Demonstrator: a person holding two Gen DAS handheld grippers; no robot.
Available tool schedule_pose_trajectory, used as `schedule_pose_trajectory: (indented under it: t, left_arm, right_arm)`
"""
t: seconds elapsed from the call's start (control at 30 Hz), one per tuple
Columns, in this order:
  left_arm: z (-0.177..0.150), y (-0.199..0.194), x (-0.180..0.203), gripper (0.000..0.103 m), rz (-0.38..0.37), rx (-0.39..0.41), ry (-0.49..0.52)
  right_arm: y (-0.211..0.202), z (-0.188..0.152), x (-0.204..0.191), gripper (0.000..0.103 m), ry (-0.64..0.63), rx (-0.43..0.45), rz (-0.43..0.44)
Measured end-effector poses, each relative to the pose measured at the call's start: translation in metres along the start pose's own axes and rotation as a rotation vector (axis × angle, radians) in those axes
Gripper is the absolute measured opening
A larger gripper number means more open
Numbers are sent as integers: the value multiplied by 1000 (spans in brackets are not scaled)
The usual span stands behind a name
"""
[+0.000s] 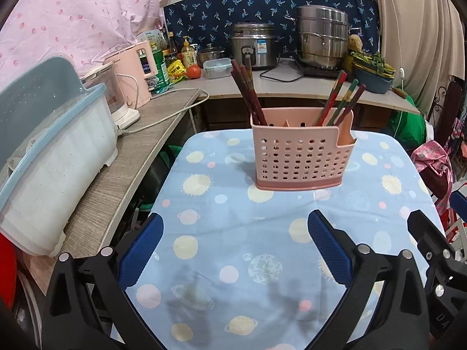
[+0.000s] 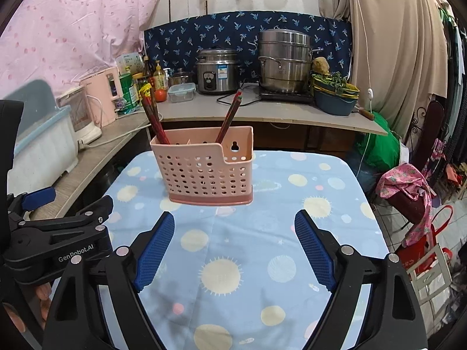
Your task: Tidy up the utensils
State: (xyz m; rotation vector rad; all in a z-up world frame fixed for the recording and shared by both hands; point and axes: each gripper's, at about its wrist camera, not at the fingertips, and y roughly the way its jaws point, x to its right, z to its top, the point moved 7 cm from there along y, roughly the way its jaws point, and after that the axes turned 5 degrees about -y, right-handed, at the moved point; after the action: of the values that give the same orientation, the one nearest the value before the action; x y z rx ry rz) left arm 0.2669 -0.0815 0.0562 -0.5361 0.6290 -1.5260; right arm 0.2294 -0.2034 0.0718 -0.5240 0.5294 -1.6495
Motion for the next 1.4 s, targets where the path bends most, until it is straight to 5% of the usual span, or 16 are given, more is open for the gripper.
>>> schedule_pose_trajectory:
  t: [0.43,1.4]
  left_arm:
    - [-26,9,-4,96,8,-56,7]
    - [-31,14,-1,96,33,-68,16]
  right_arm:
    - [9,-21,-1,84,29,-58,15]
    - [19,-24,-2,88,36,-87,-1]
